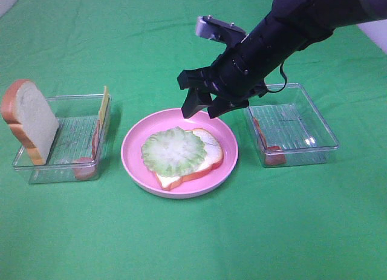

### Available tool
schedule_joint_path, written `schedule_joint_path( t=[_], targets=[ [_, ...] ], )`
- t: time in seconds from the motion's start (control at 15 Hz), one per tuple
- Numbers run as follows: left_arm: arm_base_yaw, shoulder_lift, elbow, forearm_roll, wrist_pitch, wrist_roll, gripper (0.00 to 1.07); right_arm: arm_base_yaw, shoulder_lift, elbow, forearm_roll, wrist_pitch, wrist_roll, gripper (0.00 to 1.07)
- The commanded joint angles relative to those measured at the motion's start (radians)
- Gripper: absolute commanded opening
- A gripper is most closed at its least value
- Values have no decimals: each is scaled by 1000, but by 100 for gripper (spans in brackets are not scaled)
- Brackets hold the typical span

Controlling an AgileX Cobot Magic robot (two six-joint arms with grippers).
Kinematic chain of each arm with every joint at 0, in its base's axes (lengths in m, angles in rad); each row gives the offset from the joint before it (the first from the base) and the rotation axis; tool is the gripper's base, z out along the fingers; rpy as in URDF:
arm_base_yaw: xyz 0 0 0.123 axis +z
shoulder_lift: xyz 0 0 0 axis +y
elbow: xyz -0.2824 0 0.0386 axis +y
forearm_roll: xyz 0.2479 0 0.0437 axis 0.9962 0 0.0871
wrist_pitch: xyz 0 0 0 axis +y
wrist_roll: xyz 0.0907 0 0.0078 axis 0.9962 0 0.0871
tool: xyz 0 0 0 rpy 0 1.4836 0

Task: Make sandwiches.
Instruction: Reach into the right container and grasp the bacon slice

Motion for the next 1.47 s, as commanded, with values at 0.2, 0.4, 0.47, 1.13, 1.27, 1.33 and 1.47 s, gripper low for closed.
schedule_joint_path(
  t=[0.2,0.4,0.47,1.13,1.27,1.33,1.47],
  targets=[
    [1,-20,0,2,-9,1,77,-3,-110,0,-268,87,246,60],
    [1,-20,0,2,-9,1,77,-3,-150,0,-548,272,439,60],
    [1,-20,0,2,-9,1,77,-3,-141,0,-562,298,449,61],
    [1,-20,0,2,-9,1,77,-51,-8,-6,-577,174,444,62],
    [1,-20,0,2,-9,1,77,-51,-8,-7,-577,155,444,55],
    [1,-20,0,2,-9,1,77,-51,-8,-7,-577,155,444,55],
    [1,-20,0,2,-9,1,77,-51,-8,-7,-577,156,443,51]
  ],
)
